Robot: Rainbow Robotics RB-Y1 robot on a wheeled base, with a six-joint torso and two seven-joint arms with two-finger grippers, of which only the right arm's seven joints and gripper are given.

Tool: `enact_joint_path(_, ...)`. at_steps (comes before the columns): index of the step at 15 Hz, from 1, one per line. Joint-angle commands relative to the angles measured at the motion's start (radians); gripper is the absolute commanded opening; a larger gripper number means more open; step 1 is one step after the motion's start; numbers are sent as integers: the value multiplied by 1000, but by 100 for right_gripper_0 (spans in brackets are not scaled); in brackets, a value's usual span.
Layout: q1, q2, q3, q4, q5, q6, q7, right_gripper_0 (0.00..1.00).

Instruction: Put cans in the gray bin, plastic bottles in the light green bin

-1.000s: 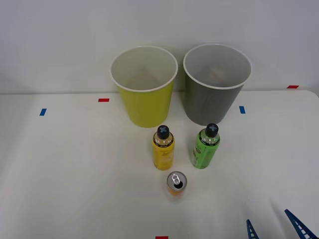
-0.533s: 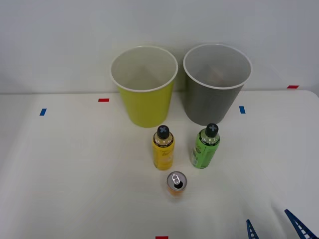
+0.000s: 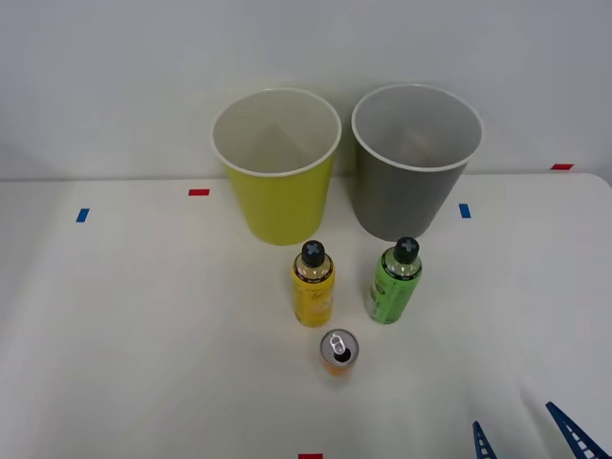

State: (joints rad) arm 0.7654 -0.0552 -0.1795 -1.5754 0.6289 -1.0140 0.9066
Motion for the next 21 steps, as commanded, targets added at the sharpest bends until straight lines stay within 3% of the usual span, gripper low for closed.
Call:
enact_joint_path(1, -6, 11, 5, 25, 5, 12, 0, 100)
enact_joint_path(3, -6, 11, 5, 25, 5, 12, 0, 100)
enact_joint_path(4, -48, 17, 20, 104, -67, -112, 25, 100)
enact_joint_path(10, -40, -41, 118, 52, -161, -118, 61, 100)
enact_joint_path(16, -23, -51, 241, -100, -186, 118, 138, 100)
enact_joint_path(19, -64, -48, 337, -123, -287, 196, 252, 100)
enact_joint_path(21, -97, -48, 364, -123, -321, 215, 270, 100)
